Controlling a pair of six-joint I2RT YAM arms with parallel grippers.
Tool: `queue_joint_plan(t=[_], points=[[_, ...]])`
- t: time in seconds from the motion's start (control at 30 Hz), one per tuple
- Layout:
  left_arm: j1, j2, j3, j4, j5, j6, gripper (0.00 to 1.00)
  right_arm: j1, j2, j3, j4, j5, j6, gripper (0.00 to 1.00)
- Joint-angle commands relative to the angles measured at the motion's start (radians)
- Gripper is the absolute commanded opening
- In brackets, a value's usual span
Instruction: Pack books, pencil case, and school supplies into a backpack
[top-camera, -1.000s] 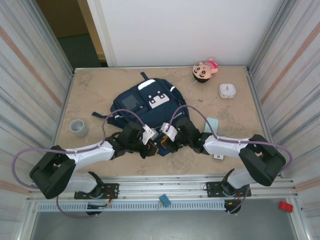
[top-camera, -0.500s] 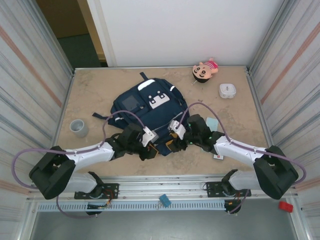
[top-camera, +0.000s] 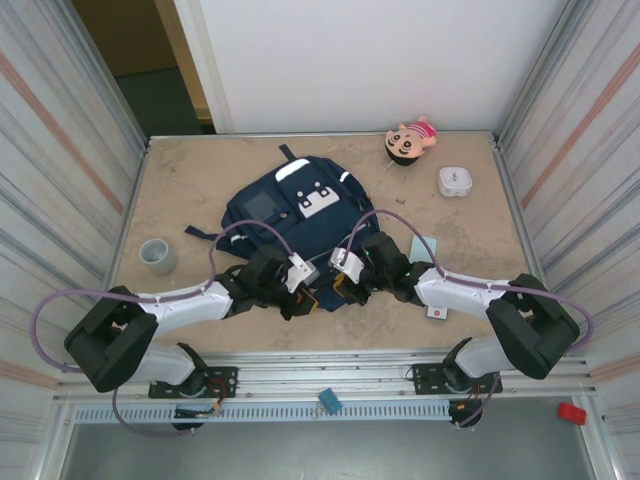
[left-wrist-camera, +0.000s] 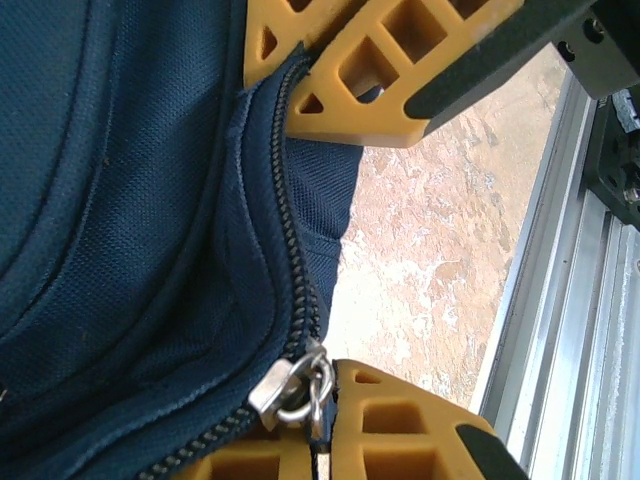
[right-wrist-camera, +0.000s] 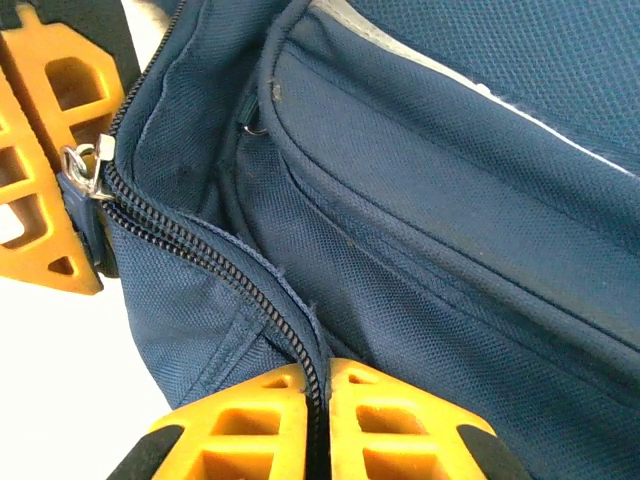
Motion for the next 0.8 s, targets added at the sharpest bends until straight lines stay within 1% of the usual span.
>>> queue_joint_plan(t=[0.0, 0.1, 0.2, 0.33, 0.37, 0.4, 0.47, 0.53, 0.57, 0.6, 0.67, 0.73, 0.77], points=[[-0.018, 0.008, 0.068, 0.007, 0.026, 0.054, 0.03, 0.012, 0.005, 0.002, 0.096, -0.045, 0.029, 0.04], [-0.050, 0.050, 0.142, -0.058, 0.028, 0.088, 0.06, 0.027, 0.000, 0.003, 0.131, -0.074, 0.057, 0.01], [-0.065, 0.087, 0.184, -0.068, 0.027, 0.087, 0.11, 0.034, -0.005, 0.003, 0.149, -0.090, 0.071, 0.00], [-0.069, 0.081, 0.183, -0.074, -0.040, 0.073, 0.19, 0.014, -0.039, -0.012, 0.135, -0.091, 0.088, 0.00], [-0.068, 0.067, 0.175, -0.075, -0.058, 0.075, 0.22, -0.002, -0.058, -0.021, 0.128, -0.105, 0.093, 0.02], [-0.067, 0.051, 0.165, -0.079, -0.070, 0.081, 0.26, -0.020, -0.076, -0.028, 0.120, -0.124, 0.101, 0.06], [-0.067, 0.006, 0.141, -0.092, -0.098, 0.103, 0.41, -0.066, -0.122, -0.035, 0.081, -0.182, 0.120, 0.22], [-0.066, -0.045, 0.125, -0.120, -0.123, 0.148, 0.60, -0.108, -0.170, -0.034, 0.045, -0.211, 0.172, 0.33], [-0.066, -0.079, 0.117, -0.134, -0.142, 0.180, 0.67, -0.129, -0.203, -0.033, 0.032, -0.220, 0.214, 0.39], [-0.065, -0.109, 0.110, -0.149, -0.158, 0.212, 0.73, -0.144, -0.231, -0.035, 0.023, -0.229, 0.249, 0.42], [-0.060, -0.190, 0.097, -0.186, -0.188, 0.312, 0.81, -0.168, -0.296, -0.036, -0.001, -0.227, 0.327, 0.50], [-0.057, -0.271, 0.076, -0.207, -0.219, 0.426, 0.84, -0.179, -0.348, -0.033, -0.043, -0.186, 0.411, 0.54], [-0.054, -0.308, 0.062, -0.213, -0.216, 0.500, 0.85, -0.184, -0.369, -0.030, -0.062, -0.162, 0.452, 0.55]])
